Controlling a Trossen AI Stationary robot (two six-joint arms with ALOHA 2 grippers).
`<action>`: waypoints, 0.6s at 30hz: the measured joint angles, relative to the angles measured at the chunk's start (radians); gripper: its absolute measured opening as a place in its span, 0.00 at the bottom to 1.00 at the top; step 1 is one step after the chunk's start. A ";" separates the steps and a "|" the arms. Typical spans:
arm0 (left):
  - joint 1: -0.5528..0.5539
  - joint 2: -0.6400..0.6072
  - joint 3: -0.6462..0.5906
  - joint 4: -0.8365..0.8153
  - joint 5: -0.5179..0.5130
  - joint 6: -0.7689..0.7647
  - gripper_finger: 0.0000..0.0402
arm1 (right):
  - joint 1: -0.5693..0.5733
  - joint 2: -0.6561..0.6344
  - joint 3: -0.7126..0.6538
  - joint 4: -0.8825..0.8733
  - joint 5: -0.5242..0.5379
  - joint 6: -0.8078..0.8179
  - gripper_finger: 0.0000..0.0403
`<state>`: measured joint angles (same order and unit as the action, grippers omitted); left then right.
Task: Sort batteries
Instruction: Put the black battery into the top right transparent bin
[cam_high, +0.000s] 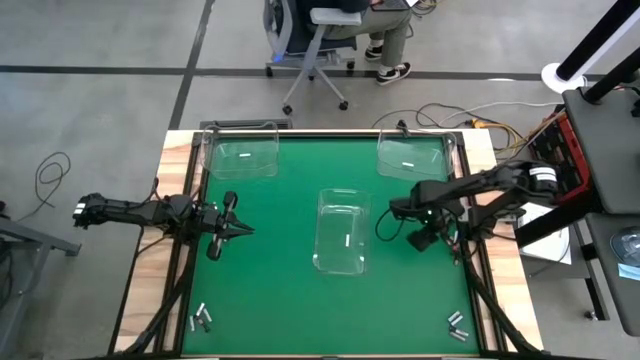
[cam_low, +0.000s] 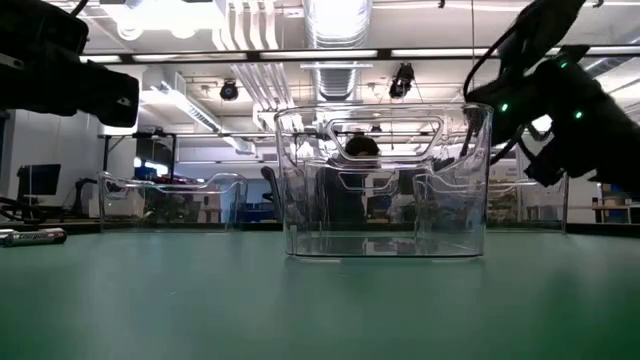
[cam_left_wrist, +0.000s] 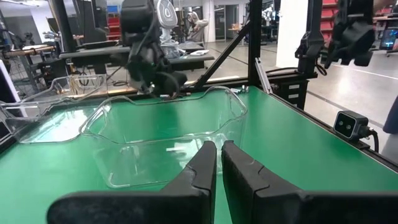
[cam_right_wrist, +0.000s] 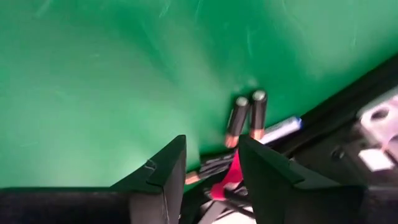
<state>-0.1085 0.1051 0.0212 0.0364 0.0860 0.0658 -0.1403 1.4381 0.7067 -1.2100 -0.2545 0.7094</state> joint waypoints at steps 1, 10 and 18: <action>0.000 0.000 0.000 0.000 0.000 0.000 0.02 | -0.020 0.015 0.000 0.001 0.000 -0.037 0.34; 0.000 0.000 0.000 0.000 0.000 0.000 0.02 | -0.064 0.117 -0.002 0.030 -0.060 -0.188 0.37; 0.000 0.000 0.000 0.000 0.000 0.000 0.02 | -0.070 0.177 -0.002 0.032 -0.060 -0.238 0.35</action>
<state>-0.1085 0.1051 0.0208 0.0361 0.0860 0.0658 -0.2104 1.6148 0.7042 -1.1778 -0.3148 0.4717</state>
